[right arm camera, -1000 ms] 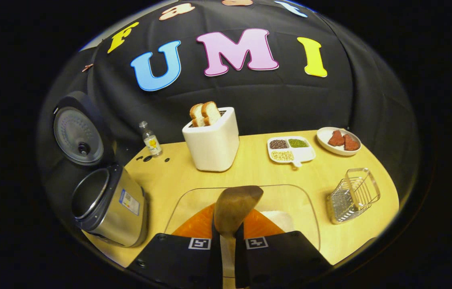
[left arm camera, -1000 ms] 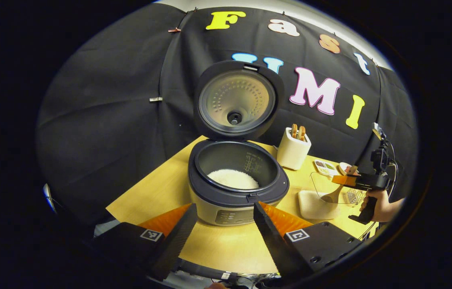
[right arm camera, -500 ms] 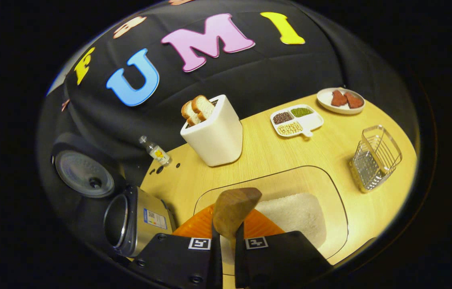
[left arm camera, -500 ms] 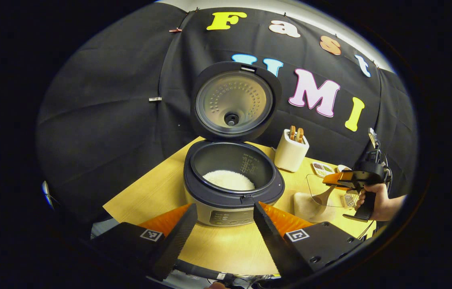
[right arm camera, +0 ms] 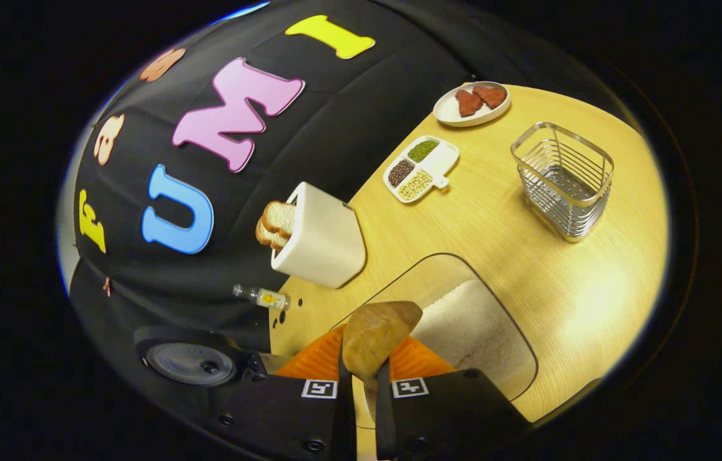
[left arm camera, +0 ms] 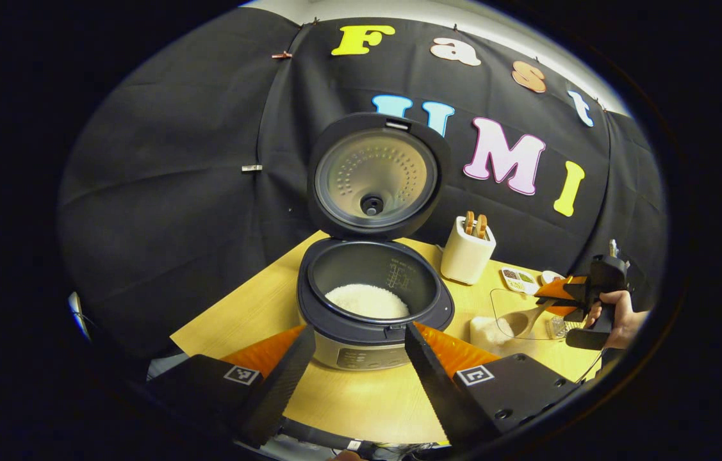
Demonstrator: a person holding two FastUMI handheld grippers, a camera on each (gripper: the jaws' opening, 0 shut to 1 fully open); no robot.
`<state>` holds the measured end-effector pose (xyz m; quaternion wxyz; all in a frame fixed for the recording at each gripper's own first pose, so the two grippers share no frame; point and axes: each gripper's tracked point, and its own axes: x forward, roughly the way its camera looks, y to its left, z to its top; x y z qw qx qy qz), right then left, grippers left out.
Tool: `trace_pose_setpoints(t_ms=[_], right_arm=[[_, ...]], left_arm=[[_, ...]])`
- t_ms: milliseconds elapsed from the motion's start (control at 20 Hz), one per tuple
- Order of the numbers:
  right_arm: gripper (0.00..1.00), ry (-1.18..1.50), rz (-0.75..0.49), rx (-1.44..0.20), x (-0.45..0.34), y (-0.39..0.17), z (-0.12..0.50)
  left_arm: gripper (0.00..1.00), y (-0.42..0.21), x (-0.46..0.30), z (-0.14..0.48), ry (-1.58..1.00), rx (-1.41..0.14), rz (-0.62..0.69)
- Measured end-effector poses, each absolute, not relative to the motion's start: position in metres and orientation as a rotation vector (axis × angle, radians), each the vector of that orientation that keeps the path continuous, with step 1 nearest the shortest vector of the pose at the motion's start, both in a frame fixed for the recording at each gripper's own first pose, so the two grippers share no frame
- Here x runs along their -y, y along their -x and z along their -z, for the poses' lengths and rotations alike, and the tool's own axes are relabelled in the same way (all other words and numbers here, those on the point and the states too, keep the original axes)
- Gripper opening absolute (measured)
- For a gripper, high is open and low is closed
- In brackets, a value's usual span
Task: Close the left gripper, press the button to open the rice cooker; take a wooden spoon from the chopstick holder with the right hand, scoop a spoonful of rice and pour it into the rice cooker, then put the wooden spoon back into the chopstick holder.
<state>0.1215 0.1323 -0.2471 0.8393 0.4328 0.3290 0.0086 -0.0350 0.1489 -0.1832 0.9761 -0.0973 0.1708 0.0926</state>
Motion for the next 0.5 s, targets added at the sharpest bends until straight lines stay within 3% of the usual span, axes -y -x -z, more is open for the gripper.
trace_pose_setpoints(t_ms=[500], right_arm=[[0.16, -1.049, 0.001, -0.601, -0.106, -0.128, 0.188]], left_arm=[[0.96, 0.05, -0.142, 0.176, 0.173, -0.327, -0.158]])
